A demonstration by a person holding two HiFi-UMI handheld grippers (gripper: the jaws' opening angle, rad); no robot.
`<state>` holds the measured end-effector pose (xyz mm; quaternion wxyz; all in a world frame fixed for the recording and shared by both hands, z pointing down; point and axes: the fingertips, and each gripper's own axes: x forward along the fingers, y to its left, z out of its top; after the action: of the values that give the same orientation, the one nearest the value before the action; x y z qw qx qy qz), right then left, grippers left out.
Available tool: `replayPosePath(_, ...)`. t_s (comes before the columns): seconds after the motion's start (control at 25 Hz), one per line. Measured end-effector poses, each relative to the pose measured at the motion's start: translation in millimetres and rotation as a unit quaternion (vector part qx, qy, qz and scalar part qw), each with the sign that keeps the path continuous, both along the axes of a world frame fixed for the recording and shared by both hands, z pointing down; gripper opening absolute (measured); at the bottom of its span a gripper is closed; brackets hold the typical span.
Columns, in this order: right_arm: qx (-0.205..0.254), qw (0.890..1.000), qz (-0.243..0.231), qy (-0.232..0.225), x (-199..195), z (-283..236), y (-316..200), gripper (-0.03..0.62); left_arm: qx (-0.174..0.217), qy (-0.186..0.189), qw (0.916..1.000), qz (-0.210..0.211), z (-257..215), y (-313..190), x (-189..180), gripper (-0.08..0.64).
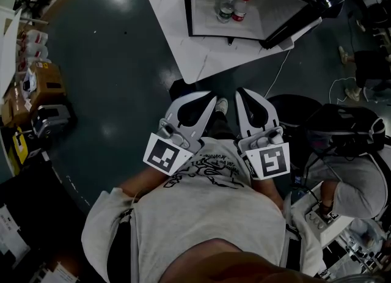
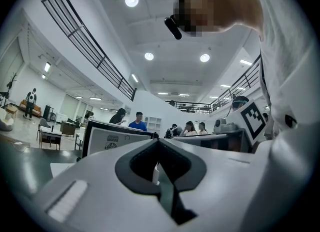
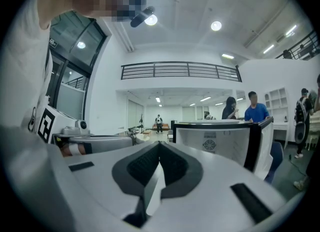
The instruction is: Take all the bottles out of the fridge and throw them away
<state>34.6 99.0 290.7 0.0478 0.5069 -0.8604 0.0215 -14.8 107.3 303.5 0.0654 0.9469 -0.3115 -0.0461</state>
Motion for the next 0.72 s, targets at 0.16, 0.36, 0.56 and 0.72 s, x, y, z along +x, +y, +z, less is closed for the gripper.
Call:
replayPosePath(0.16, 0.003, 1.000, 0.001, 0.001, 9, -1, -5, 0.008, 0.002, 0.002, 1.0000, 0.001, -1, -5, 9, 0.008)
replayPosePath(0.36, 0.009, 1.000, 0.003, 0.003, 23, -5, -14, 0.009, 0.006, 0.006, 1.0000, 0.002, -5, -15, 23, 0.008)
replayPosePath(0.56, 0.013, 1.000, 0.003, 0.006, 38, -9, -25, 0.009, 0.013, 0.007, 0.9999, 0.005, -10, -27, 40, 0.008)
replayPosePath(0.72, 0.017, 1.000, 0.003, 0.006, 48, -11, -36, 0.009, 0.017, 0.004, 0.9998, 0.007, -12, -37, 51, 0.008)
